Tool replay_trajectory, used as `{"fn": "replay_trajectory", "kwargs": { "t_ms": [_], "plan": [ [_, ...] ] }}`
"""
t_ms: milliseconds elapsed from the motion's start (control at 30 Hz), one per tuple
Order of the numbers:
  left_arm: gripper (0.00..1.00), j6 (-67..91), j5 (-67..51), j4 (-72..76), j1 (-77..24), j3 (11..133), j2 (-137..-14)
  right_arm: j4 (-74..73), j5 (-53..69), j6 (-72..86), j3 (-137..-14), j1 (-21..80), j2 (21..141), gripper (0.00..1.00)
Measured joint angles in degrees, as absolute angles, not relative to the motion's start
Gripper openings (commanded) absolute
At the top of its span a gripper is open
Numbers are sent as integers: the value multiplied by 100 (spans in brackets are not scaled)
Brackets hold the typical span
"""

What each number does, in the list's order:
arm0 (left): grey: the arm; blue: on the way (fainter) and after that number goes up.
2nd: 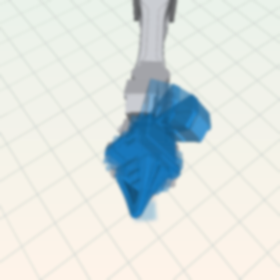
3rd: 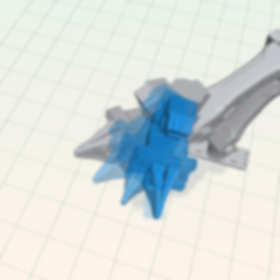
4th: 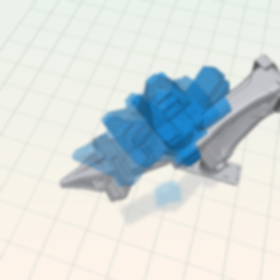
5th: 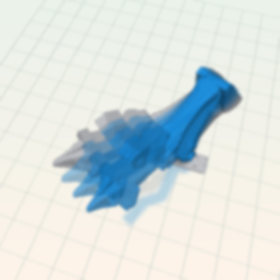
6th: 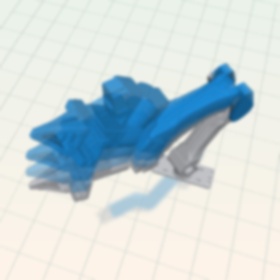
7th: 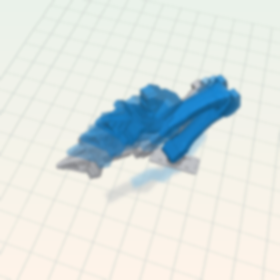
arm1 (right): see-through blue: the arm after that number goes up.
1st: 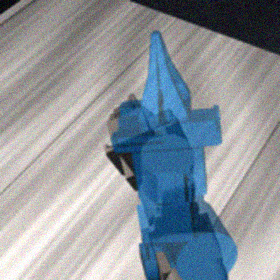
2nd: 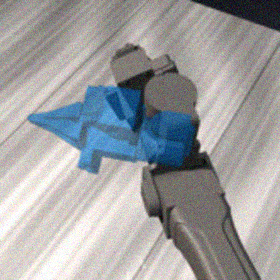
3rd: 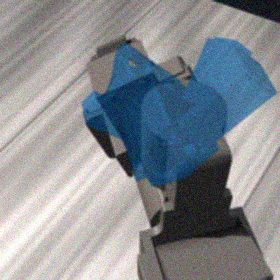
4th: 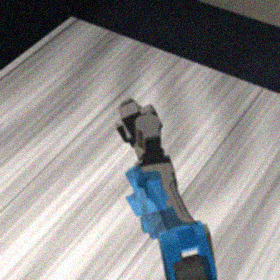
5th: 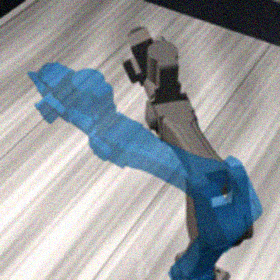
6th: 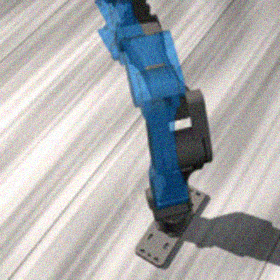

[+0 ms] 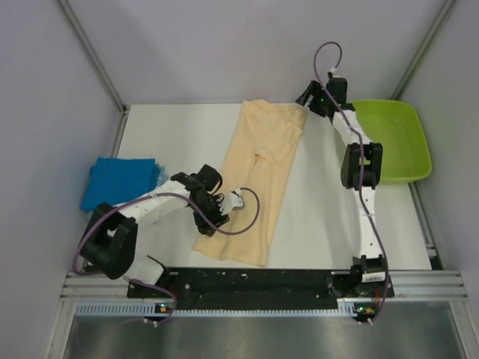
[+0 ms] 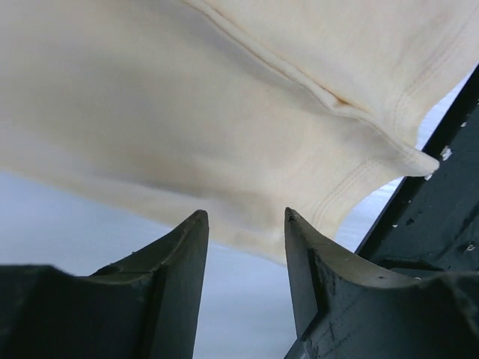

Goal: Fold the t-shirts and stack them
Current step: Rotate the tshirt 90 degrees, then grab the bottom of the folded rectangular tshirt with both arms

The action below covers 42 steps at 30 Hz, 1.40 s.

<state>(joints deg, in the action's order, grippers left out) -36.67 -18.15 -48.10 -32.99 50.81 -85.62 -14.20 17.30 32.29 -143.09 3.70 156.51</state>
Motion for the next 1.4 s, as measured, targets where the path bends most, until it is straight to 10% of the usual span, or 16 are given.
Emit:
{"fn": "replay_trajectory", "kwargs": {
  "t_ms": [233, 667, 800, 1267, 1400],
  "plan": [
    [47, -3776, -2161, -4998, -2858, 5699, -7575, -1575, 1763, 2115, -13242, 593, 14121, 99],
    [49, -6685, -3352, -5413, -2486, 3972, -6171, -329, 4272, -1540, -6270, 3970, 7131, 90],
    [50, -7544, -3157, -5459, -2528, 3470, -5937, -1026, 4355, -2447, -5105, 4882, 6619, 65],
    [50, -8309, -2633, -4917, -2751, 2908, -5896, -1997, 2755, -4045, -3892, 6947, 7419, 51],
    [34, -8237, -2589, -4683, -2786, 2788, -5992, -1839, 2318, -4200, -3712, 6967, 7666, 47]
  ]
}}
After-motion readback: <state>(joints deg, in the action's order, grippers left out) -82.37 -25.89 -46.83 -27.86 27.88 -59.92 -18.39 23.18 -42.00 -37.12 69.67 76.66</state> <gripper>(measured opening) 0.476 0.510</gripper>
